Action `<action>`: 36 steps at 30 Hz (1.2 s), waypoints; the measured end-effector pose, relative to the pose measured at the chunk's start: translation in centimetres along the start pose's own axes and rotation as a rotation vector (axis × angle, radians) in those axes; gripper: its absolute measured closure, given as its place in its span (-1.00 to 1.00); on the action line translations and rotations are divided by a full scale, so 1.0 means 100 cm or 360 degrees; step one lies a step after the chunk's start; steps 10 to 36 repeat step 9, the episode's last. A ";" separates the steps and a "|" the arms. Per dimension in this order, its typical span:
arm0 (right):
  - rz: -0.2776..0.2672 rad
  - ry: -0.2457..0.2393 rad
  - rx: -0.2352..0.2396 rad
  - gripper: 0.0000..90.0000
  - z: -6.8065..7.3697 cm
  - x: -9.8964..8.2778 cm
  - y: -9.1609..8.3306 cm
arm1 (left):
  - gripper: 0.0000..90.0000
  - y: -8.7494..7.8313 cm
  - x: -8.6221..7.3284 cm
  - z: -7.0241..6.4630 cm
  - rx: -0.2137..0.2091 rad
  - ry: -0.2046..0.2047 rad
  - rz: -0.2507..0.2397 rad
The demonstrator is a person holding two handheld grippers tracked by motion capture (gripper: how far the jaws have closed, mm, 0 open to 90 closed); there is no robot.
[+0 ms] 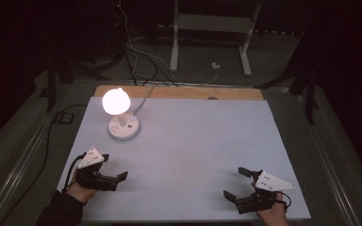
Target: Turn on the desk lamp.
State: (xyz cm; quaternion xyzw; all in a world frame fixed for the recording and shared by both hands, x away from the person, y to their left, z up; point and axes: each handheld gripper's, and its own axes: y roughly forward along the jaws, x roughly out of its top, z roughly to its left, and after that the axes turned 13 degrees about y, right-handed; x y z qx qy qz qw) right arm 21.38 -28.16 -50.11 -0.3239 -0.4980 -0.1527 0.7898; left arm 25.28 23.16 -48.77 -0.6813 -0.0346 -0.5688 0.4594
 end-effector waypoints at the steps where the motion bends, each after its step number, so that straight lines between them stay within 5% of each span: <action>1: 0.0001 0.0000 0.0000 -1.00 0.000 0.000 0.000 | -0.99 0.000 -0.002 0.000 -0.0006 0.0007 0.0007; 7: 0.0009 0.0001 0.0001 -1.00 0.000 0.000 0.001 | -0.99 0.005 -0.016 0.000 -0.0045 0.0071 0.0056; 36: 0.0008 0.0002 0.0000 -1.00 0.000 0.000 0.001 | -0.99 0.006 -0.018 0.001 -0.0056 0.0068 0.0067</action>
